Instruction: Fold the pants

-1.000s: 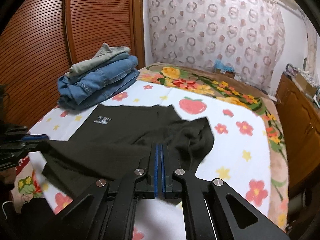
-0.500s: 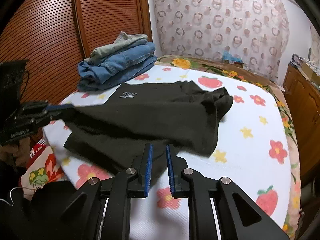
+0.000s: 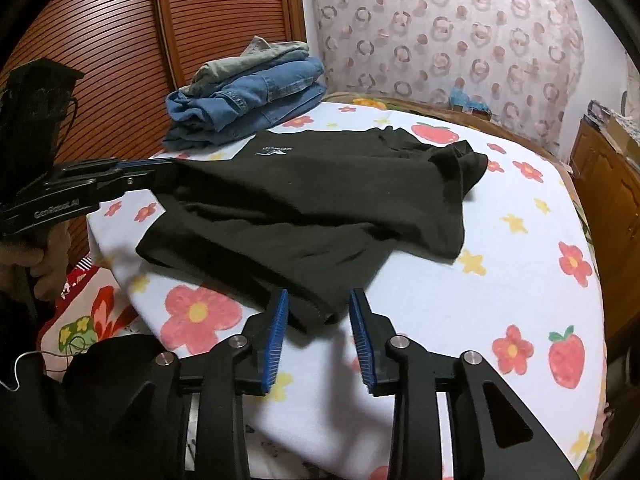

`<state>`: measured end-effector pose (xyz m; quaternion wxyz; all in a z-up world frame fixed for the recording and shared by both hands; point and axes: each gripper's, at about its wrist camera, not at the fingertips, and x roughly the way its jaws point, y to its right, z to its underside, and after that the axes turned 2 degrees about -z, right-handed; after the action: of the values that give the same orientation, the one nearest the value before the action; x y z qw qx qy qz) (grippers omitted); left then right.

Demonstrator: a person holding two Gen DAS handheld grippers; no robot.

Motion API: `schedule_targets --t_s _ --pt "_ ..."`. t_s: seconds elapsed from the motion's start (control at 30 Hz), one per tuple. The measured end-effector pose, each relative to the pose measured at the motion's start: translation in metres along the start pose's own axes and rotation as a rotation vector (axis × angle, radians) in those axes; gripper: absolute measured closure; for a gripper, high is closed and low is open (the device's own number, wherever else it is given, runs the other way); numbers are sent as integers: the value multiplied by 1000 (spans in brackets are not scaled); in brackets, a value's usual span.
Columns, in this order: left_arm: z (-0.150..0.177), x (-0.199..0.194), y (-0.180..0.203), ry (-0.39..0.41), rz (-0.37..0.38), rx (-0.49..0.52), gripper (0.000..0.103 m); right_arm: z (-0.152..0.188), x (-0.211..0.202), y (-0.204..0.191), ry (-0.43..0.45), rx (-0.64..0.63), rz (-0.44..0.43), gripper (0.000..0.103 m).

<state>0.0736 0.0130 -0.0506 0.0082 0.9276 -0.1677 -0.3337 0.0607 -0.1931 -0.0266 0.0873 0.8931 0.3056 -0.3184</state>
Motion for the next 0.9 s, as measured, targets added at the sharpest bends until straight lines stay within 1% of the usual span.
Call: schedule_targets --t_s 0.13,0.27,0.37,0.43,0.57,0.67,0.8,0.9 --pt "-1 1 -2 2 -1 -7 95 2 5 -5 -8 -26 12 62" --pt "-4 -2 0 12 7 -1 95 3 12 -10 -14 -60 68 61" --pt "-5 -11 7 29 15 15 96 0 14 -7 1 -33 117 61" --pt "-6 -18 9 43 22 15 96 -2 11 -4 22 -7 116 62" --pt "-8 -33 9 69 21 5 96 -1 4 -2 45 4 116 62" --pt "-1 -34 8 49 3 3 96 3 2 -3 46 15 95 62" --pt "20 -13 -4 -27 -56 -17 96 7 2 -1 41 39 57 62" --pt "31 -3 -13 -61 -74 -40 96 7 -1 3 44 54 44 62"
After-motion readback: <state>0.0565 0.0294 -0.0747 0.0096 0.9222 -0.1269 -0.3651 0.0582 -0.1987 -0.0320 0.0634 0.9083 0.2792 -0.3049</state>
